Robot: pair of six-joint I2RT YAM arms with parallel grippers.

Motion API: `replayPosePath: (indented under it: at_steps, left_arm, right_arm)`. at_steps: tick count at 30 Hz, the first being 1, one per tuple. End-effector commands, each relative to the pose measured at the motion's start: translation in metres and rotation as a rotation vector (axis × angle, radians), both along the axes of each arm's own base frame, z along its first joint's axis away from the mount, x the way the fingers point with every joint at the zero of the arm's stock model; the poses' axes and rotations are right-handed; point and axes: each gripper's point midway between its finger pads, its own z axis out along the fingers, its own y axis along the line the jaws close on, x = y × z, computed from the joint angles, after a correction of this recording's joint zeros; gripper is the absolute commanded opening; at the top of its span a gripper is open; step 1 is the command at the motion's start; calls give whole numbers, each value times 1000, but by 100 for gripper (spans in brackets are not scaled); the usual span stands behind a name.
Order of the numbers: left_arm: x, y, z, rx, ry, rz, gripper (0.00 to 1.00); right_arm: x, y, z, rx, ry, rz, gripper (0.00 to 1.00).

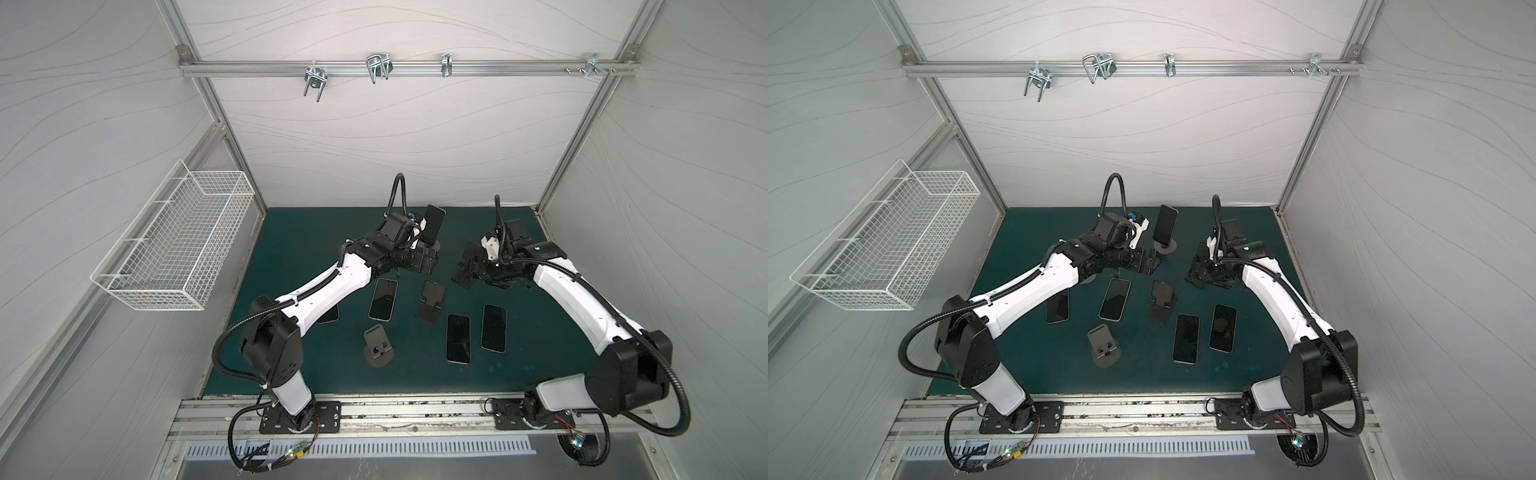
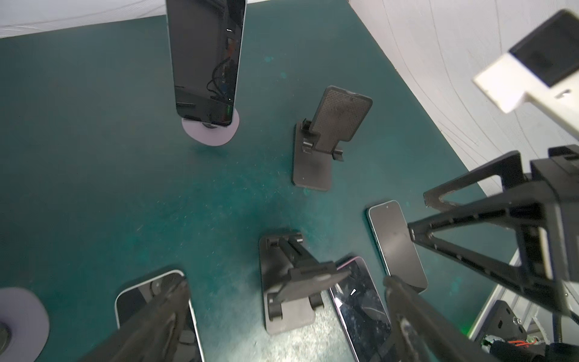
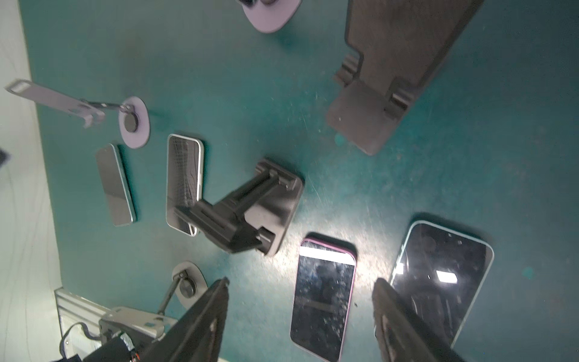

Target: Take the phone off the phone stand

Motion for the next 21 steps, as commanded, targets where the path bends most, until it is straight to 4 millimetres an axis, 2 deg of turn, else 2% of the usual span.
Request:
replayPosePath:
  at_steps: [1,12,17,21]
  left_arm:
    - [25,-12,23,-62,-68,-18,98]
    - [78,-21,8,-79,-105,3,98]
    - [101,-17,-3,-40,-134,22,98]
    - [114,-19,-10,-30,-159,15,98]
  right_arm:
    - [18,7,8,50,-36,-12,73]
    - [49,24,14,127,-29,-58,70]
    - [63,27,17,150,-71,-79,62]
    - [71,29,17,155,-101,-77,60]
